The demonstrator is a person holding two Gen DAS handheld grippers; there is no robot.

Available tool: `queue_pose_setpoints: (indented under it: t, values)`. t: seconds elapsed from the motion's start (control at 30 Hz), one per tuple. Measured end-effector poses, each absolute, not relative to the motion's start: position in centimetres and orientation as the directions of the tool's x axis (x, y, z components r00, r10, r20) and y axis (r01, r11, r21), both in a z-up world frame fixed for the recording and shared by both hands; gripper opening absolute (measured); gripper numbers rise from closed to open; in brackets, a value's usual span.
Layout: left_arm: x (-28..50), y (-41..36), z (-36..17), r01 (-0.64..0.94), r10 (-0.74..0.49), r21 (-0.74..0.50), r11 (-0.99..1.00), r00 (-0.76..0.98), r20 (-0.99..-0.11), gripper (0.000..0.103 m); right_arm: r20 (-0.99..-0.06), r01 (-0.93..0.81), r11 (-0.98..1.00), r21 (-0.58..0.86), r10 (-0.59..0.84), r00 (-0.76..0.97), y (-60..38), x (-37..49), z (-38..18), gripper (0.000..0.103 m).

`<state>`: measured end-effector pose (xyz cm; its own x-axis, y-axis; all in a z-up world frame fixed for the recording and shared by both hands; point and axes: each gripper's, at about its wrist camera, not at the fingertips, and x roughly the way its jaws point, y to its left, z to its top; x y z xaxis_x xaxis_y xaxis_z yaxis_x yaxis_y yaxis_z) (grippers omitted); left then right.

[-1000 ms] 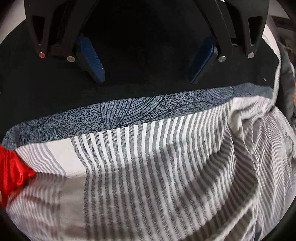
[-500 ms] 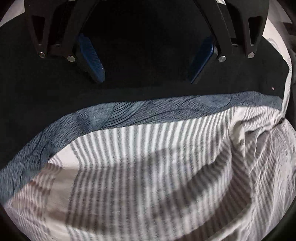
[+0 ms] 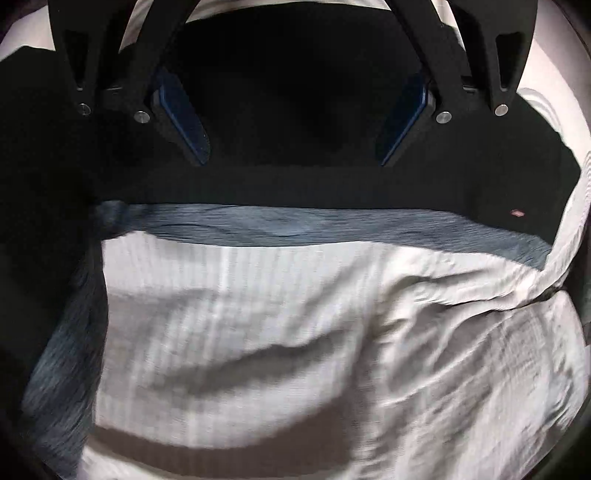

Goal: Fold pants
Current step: 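Fold the held leg end over onto the waistband with the right gripper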

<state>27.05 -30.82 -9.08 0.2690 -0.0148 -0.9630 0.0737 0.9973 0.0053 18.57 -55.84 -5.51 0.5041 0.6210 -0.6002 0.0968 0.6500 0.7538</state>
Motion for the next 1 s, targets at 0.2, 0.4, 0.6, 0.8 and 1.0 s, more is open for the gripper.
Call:
queue_pose_setpoints:
  t: [0.2,0.4,0.6,0.8,1.0]
  values:
    - [26.8,-24.4,-8.8,0.029,0.073,0.084,0.996,0.26,-0.963,0.092,-0.758,0.047,0.797,0.602,0.552,0.347,-46.7,20.0,-9.3,0.013]
    - [26.2,-17.9,-9.6,-0.056,0.149,0.14,0.989,0.218,-0.964,0.092,-0.885,-0.027,0.916,0.401,0.395,0.247,-40.4,20.0,-12.9,0.021]
    - [26.7,-13.6,-9.5,-0.118,0.165,0.143,0.983,0.206,-0.965,0.092,-0.917,-0.203,0.933,0.297,0.338,0.211,-36.2,18.6,-10.9,0.067]
    - [27.8,-15.0,-6.7,-0.066,0.115,0.101,0.993,0.263,-0.958,0.092,-0.907,-0.152,0.934,0.324,0.352,0.232,-40.0,18.6,-6.9,0.068]
    - [29.0,-20.2,-4.7,0.029,-0.008,0.001,1.0,0.308,-0.951,0.092,-0.953,0.065,0.976,0.21,0.189,0.237,-47.1,22.7,-7.3,0.052]
